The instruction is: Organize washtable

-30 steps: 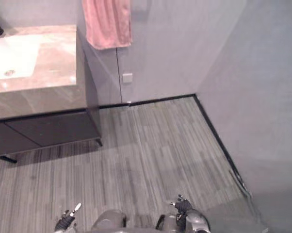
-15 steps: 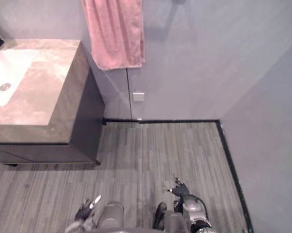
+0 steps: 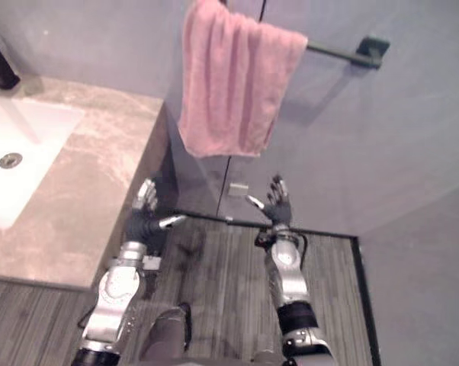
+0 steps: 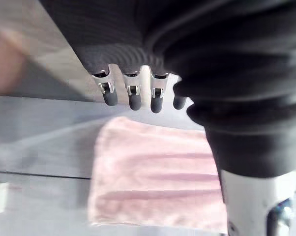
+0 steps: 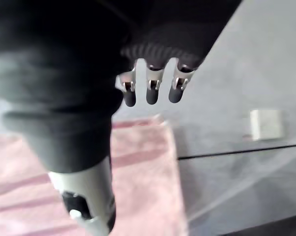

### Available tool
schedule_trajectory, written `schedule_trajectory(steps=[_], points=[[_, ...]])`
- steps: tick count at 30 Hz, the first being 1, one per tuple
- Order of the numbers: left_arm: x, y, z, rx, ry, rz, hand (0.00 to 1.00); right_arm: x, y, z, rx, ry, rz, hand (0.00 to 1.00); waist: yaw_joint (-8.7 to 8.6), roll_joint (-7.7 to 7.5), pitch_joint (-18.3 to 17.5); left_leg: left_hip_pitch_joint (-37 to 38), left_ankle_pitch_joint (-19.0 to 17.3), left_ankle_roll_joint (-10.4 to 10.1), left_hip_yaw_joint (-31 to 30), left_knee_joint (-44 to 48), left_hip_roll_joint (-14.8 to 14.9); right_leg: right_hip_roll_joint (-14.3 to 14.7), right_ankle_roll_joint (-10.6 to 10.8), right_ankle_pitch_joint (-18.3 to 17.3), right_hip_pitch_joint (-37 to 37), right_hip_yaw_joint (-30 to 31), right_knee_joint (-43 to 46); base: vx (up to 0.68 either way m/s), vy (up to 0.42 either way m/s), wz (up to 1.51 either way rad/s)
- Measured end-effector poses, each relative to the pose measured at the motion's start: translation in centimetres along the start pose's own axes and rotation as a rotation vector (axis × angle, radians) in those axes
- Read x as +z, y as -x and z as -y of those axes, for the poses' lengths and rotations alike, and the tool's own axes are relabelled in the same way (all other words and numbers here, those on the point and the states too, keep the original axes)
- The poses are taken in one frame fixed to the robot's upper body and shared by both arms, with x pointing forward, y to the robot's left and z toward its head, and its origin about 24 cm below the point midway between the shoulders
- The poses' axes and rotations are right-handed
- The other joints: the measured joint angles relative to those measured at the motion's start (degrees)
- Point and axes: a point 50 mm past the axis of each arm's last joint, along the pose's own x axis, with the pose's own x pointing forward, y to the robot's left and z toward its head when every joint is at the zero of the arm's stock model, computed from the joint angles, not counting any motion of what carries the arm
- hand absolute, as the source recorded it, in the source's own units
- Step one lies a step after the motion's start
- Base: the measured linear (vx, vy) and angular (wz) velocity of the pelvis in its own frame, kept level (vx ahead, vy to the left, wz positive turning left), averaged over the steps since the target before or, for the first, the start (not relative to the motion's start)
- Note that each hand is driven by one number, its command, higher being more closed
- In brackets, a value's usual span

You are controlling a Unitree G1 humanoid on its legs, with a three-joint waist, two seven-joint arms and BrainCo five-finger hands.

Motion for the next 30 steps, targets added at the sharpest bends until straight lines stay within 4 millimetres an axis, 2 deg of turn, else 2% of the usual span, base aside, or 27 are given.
schedule_trajectory(steps=[2,3,6,7,8,9,10,11,12,13,17,19,22,27,30], points=[[2.2,-0.5,0.7,-0.02,-0.035,0.106,0.0,1.0,-0.5,-2.0,0.082,-0.03,0.044,0.0,0.02,0.39,-1.16,2.07,-0.79,-1.08,0.21,-1.73,0.12,0.53,-0.09,-2.23,-1.98,-2.74,-4.45,0.17,0.052,-0.15],[3.7,-1.1,1.0,-0.028,-0.051,0.181,0.0,2.0,-1.1,-3.6,0.14,-0.042,0.078,0.0,0.18,1.41,-2.17,2.42,-1.08,-1.43,0.78,-1.74,0.8,1.83,-0.24,-2.2,-4.2,-3.21,-11.27,0.19,0.019,-0.17],[5.0,-1.9,1.0,0.006,-0.074,0.262,0.0,3.3,-2.0,-5.0,0.185,-0.032,0.125,0.0,0.15,1.98,-3.04,3.38,-1.44,-2.04,1.03,-0.7,0.78,2.57,0.13,-1.0,-4.96,-2.13,-21.92,0.16,-0.036,0.08],[5.3,-2.1,0.9,0.027,-0.078,0.276,0.0,3.5,-2.1,-5.1,0.189,-0.017,0.135,0.0,0.14,2.02,-3.06,3.96,-1.55,-2.22,0.95,-0.1,0.53,2.76,-0.08,0.28,-4.82,-1.12,-24.35,0.28,-0.163,0.4],[5.5,-2.3,0.9,0.051,-0.091,0.291,0.0,3.5,-2.2,-5.0,0.183,0.018,0.135,0.0,0.16,1.88,-3.15,5.15,-1.98,-2.95,0.2,0.05,0.15,3.27,0.04,3.09,-4.06,-0.19,-26.84,0.26,-0.183,0.56],[5.7,-2.4,0.9,0.061,-0.106,0.302,0.0,3.4,-2.2,-4.8,0.166,0.054,0.13,0.0,0.2,1.13,-3.79,5.83,-2.47,-3.78,-0.7,0.05,-0.55,3.59,-0.41,7.65,-3.36,0.3,-28.98,0.31,-0.291,0.57],[5.7,-2.4,0.9,0.067,-0.11,0.306,0.0,3.3,-2.2,-4.8,0.156,0.077,0.128,0.0,0.22,0.53,-4.19,6.02,-2.85,-4.42,-1.18,0.02,-1.05,3.61,-0.98,10.4,-2.95,0.16,-30.0,0.18,-0.259,0.52],[5.7,-2.3,1.0,0.082,-0.107,0.302,0.0,3.1,-2.2,-4.4,0.152,0.134,0.121,0.0,0.64,1.18,-5.08,6.08,-3.78,-5.81,-2.69,0.13,-0.58,4.59,0.33,10.15,-1.69,-1.27,-31.62,0.2,-0.333,0.37],[5.8,-2.3,1.2,0.096,-0.09,0.303,0.0,3.0,-2.3,-4.0,0.136,0.189,0.112,0.0,1.13,2.76,-6.12,5.83,-3.98,-6.4,-3.72,-0.59,0.97,6.7,-0.17,10.5,-0.47,-2.31,-34.35,0.14,-0.313,0.29],[5.9,-2.3,1.2,0.101,-0.087,0.304,0.0,2.9,-2.4,-3.8,0.129,0.203,0.109,0.0,1.25,3.33,-6.55,5.7,-3.95,-6.7,-4.4,-1.13,1.39,7.47,-0.68,10.86,-0.1,-2.93,-35.52,0.15,-0.337,0.26],[6.9,-2.3,1.5,0.166,-0.065,0.344,0.0,2.9,-2.8,-2.1,0.015,0.288,0.099,0.0,1.51,3.97,-7.67,6.02,-0.93,-10.89,-6.73,-6.56,2.77,10.51,-2.38,11.95,1.14,-5.67,-39.97,0.07,-0.211,0.24],[7.4,-2.2,1.3,0.182,-0.056,0.368,0.0,2.9,-3.4,-1.6,-0.033,0.296,0.085,0.0,1.66,3.94,-7.65,6.12,-0.1,-10.62,-6.94,-7.81,2.96,11.05,-2.64,11.83,1.3,-5.82,-40.42,0.02,-0.111,0.09],[8.6,-2.0,1.4,0.197,-0.026,0.419,0.0,4.0,-4.5,-1.1,-0.106,0.305,0.11,0.0,3.06,3.83,-7.57,5.84,0.87,-10.51,-7.19,-9.26,2.87,11.51,-3.61,12.5,1.11,-6.18,-42.18,0.0,-0.067,0.07],[9.6,-1.6,0.5,0.272,-0.011,0.462,0.0,5.0,-4.6,-2.9,-0.119,0.255,0.148,0.0,3.26,2.75,-6.89,4.17,2.79,-10.07,-7.79,-11.69,2.53,11.48,-4.22,13.49,-0.4,-7.32,-43.73,-0.02,-0.032,0.11],[9.5,-1.3,-0.5,0.324,-0.029,0.456,0.0,5.3,-4.5,-3.0,-0.134,0.264,0.159,0.0,3.24,2.09,-5.98,3.38,3.31,-10.15,-7.82,-12.24,2.52,11.52,-4.32,13.82,-1.23,-7.49,-44.03,-0.02,-0.04,0.04]])
